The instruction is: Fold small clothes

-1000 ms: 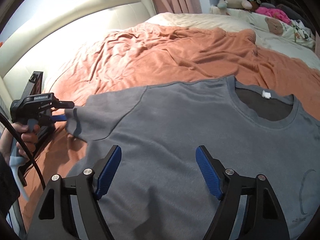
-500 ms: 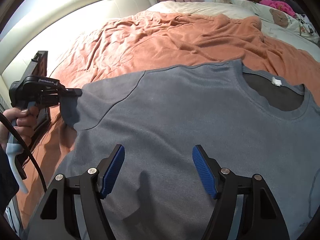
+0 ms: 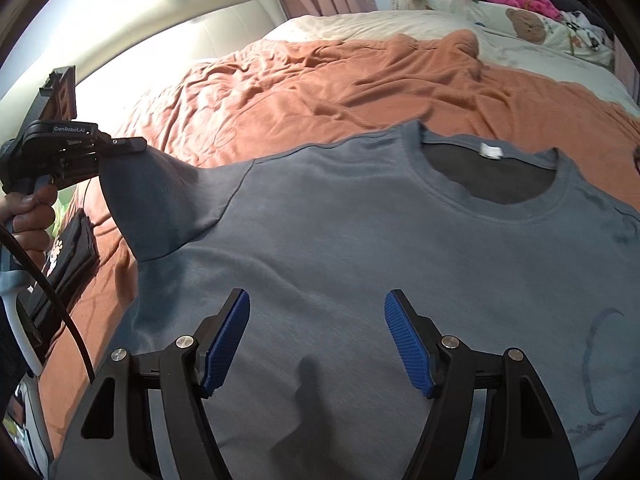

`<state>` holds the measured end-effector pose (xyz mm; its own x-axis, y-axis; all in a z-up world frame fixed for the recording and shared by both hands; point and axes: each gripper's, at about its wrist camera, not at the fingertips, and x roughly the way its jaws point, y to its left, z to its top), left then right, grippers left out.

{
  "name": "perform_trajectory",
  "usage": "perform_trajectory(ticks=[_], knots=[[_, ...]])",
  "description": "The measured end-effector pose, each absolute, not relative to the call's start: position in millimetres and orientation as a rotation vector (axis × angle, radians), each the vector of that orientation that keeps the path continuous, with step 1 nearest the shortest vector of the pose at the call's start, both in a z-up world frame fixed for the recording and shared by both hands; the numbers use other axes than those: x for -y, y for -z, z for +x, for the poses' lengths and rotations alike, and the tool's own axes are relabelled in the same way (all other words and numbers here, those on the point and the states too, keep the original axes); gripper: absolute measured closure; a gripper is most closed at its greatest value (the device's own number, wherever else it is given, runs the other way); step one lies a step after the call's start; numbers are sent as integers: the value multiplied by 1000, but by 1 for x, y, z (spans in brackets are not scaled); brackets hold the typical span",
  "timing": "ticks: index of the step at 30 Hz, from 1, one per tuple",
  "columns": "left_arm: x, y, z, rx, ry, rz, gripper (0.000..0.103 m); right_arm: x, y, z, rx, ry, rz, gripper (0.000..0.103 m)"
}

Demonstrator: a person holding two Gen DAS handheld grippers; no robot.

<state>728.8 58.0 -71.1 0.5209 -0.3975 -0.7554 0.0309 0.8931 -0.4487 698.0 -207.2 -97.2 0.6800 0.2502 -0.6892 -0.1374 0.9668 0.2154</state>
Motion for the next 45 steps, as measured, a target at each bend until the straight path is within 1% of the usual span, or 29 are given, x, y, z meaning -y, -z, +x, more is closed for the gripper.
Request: perform_trajectory(ticks=[6,8,9,10,11,12,13,16,23,28,38,45], knots=[[-4,81,728,-1064,351,-364,98,229,92,678,-790,-189,181,34],[15,88,727,-1115,380,-341,95,234,92,672,-791,-182,193,34],[23,92,727,-1141,397,-334,86,236,92,670,-793,-180,196,34],[30,95,726,-1161,419,-329,73,238,92,668,-794,-178,198,34],[33,94,724,-1162,429,-329,65,240,92,665,-796,-176,199,34],[35,92,722,-1155,440,-328,51,242,91,663,-798,-175,198,34],[35,88,719,-1141,450,-325,42,243,91,661,-799,-175,199,34],[30,74,710,-1100,469,-335,30,245,87,658,-794,-177,208,34],[-9,52,691,-1048,425,-328,30,233,79,667,-798,-197,201,34],[-52,60,676,-1043,317,-323,30,205,73,680,-796,-233,133,34],[-141,78,636,-1012,183,-354,30,117,64,717,-810,-301,-61,34],[-182,91,609,-992,136,-384,30,48,72,743,-822,-330,-237,26]])
